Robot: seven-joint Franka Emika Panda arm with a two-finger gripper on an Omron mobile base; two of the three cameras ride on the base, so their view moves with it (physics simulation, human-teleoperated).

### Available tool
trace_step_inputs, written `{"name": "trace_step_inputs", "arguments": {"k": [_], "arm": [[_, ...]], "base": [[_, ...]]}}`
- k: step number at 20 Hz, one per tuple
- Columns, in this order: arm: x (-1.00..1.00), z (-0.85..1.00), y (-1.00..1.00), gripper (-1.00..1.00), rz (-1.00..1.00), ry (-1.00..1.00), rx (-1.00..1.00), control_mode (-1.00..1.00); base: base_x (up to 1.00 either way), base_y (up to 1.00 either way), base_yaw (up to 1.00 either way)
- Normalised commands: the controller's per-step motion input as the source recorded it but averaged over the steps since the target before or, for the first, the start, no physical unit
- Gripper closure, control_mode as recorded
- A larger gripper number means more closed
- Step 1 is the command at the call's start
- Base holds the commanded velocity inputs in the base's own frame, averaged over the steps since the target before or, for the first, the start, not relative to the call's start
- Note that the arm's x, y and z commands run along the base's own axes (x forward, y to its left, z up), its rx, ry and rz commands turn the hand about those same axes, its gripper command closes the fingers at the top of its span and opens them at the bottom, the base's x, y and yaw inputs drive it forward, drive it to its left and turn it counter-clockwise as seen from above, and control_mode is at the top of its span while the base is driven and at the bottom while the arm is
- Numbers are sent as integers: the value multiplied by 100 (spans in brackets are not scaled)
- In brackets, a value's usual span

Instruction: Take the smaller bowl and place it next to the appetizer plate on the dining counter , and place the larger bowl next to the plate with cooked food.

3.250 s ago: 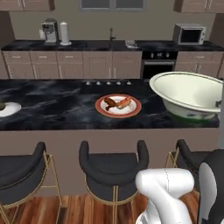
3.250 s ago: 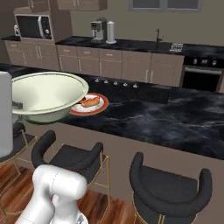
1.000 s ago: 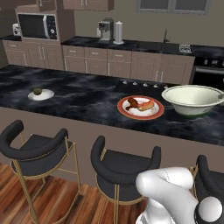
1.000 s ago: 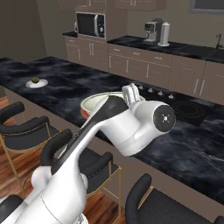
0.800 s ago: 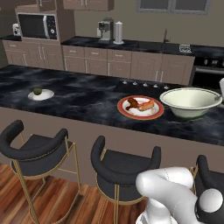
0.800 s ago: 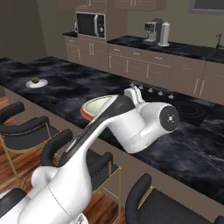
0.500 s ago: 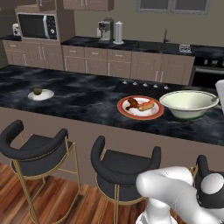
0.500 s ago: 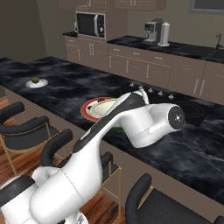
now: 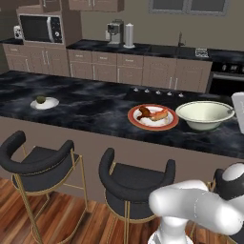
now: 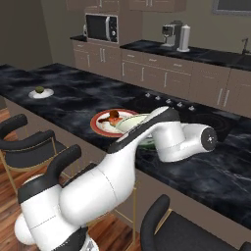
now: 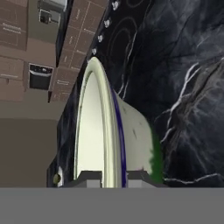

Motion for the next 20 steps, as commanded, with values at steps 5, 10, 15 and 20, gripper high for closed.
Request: {"name": "trace_step_inputs", "arguments": {"k": [5, 10, 15, 20], "arm": [[41, -35, -22, 100, 0, 0, 0, -100], [28, -22, -21, 100, 0, 0, 0, -100], [28, -24, -21, 100, 0, 0, 0, -100], [30, -32, -3, 100, 0, 0, 0, -100]], "base": [[0, 0, 0], [0, 0, 0], [0, 0, 0], [0, 0, 0]]}}
